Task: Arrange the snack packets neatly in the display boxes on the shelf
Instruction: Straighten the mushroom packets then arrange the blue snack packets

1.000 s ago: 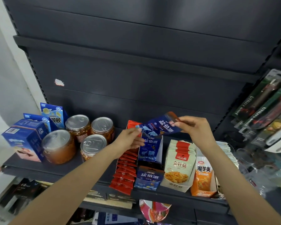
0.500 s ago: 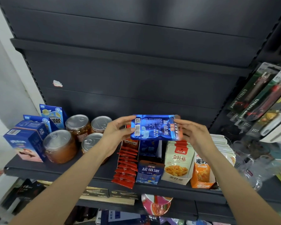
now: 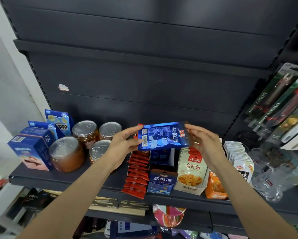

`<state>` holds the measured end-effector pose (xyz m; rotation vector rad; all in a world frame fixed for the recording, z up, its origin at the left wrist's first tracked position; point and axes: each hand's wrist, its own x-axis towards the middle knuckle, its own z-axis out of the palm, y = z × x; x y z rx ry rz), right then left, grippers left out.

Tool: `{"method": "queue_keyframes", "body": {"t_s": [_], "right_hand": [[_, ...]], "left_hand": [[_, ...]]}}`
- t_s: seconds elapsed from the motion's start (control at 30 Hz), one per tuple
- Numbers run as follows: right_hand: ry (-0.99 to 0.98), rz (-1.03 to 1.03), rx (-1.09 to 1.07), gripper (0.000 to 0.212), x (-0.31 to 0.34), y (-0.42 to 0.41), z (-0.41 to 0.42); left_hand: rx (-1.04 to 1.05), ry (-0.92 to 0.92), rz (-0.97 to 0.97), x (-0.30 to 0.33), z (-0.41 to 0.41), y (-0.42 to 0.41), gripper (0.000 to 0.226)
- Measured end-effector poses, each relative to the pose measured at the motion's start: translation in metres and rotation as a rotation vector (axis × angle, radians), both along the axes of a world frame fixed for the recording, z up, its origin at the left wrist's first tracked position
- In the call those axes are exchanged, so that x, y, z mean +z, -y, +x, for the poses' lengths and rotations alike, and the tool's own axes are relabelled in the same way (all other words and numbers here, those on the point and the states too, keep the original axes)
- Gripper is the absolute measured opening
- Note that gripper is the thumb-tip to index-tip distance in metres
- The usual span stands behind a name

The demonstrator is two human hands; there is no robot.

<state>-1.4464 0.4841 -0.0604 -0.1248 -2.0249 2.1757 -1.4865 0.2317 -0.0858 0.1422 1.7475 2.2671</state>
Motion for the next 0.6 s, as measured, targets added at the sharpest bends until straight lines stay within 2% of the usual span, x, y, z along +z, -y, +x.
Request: {"method": "queue_keyframes", "body": {"t_s": [0.03,0.17,0.23,0.3,0.4,0.47,0.53,0.6], "right_hand": [[-0.012,0.051,0.000,0.031,0.002,-0.001,0.000],[-0.174,0.531,-0.044,0.031,0.008,-0.011,-0.003],[-0.262,0.704,-0.114,0.025,0.010,-0.017,-0.006],[-0.298,0.787,-0.141,0.017,0.012,-0.021,-0.008],[-0.236,0.899,-0.186,0.015,0.010,-0.026,-0.012],[-0.172,0.979,-0.187,0.017,0.005,-0.029,-0.016],[-0.127,1.013,-0.150,0.018,0.001,-0.028,-0.019],[-0.116,1.093,-0.086,0.017,-0.004,-0.024,-0.021]], "left_hand": [[-0.024,0.049,0.033,-0.002,-0.002,0.000,0.042],[-0.104,0.189,0.124,-0.008,-0.009,-0.001,0.042],[-0.144,0.224,0.097,-0.011,-0.010,-0.006,0.036],[-0.145,0.237,0.033,-0.014,-0.010,-0.015,0.028],[-0.061,0.161,-0.267,-0.023,-0.015,-0.027,0.021],[-0.039,-0.012,-0.546,-0.031,-0.020,-0.029,0.015],[-0.112,-0.205,-0.761,-0.037,-0.024,-0.027,0.013],[-0.237,-0.328,-0.865,-0.036,-0.024,-0.026,0.012]]}}
